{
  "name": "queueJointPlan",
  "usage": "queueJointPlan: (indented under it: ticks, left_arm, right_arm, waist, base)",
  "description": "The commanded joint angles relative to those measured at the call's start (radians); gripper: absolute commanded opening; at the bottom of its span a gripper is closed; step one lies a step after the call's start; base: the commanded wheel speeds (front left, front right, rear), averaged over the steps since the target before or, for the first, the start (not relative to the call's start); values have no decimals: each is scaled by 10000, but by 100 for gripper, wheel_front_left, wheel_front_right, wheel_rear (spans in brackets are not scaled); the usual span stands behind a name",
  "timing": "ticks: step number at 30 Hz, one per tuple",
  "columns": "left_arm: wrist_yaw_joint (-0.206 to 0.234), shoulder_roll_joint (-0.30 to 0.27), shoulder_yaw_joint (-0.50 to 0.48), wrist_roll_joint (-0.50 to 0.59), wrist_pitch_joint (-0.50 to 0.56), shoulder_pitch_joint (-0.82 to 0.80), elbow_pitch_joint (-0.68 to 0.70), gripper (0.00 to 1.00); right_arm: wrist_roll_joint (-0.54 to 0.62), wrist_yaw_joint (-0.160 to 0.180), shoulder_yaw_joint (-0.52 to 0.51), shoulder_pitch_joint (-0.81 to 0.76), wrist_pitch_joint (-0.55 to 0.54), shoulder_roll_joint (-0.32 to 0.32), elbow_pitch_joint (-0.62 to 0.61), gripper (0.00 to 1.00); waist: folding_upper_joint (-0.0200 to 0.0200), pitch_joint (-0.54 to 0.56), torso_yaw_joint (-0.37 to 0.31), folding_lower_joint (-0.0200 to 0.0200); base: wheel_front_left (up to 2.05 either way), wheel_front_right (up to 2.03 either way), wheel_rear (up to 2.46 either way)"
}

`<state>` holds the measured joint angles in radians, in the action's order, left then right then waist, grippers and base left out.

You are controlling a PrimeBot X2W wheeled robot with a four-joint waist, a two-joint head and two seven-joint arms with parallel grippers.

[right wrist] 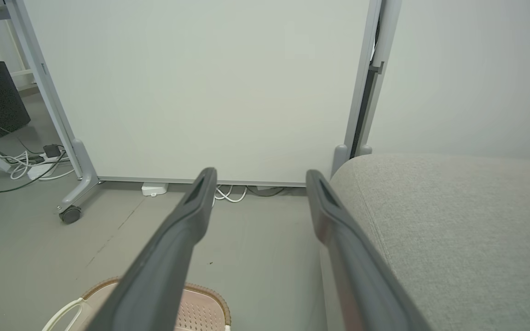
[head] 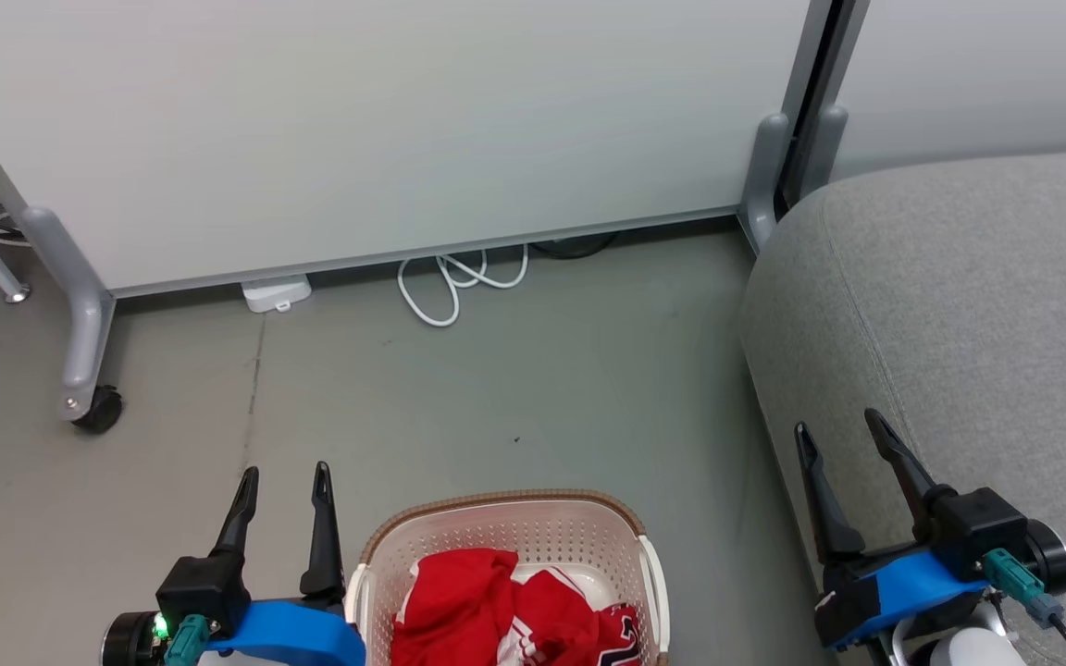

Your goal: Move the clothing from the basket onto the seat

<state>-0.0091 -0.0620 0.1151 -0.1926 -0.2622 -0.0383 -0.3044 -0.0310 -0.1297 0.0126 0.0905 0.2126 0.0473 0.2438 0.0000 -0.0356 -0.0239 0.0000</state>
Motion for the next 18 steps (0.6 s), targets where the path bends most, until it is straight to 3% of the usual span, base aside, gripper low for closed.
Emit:
queueJointPlan:
  ticks: [1,18]
  left_arm:
    - [39,-100,-27,28,-36,-142,-166,100]
    - [-520,-965,626,572,835,-2665,-3480,100]
  right_arm:
    - [-61,-18,118,260,69,54,-132,100]
    - [-768,-12,826,1735,455,44,-327,100]
  waist:
    - [0,-464,-324,0]
    - [0,-3919,-2146,0]
  base:
    - [0,0,0]
    - [0,0,0]
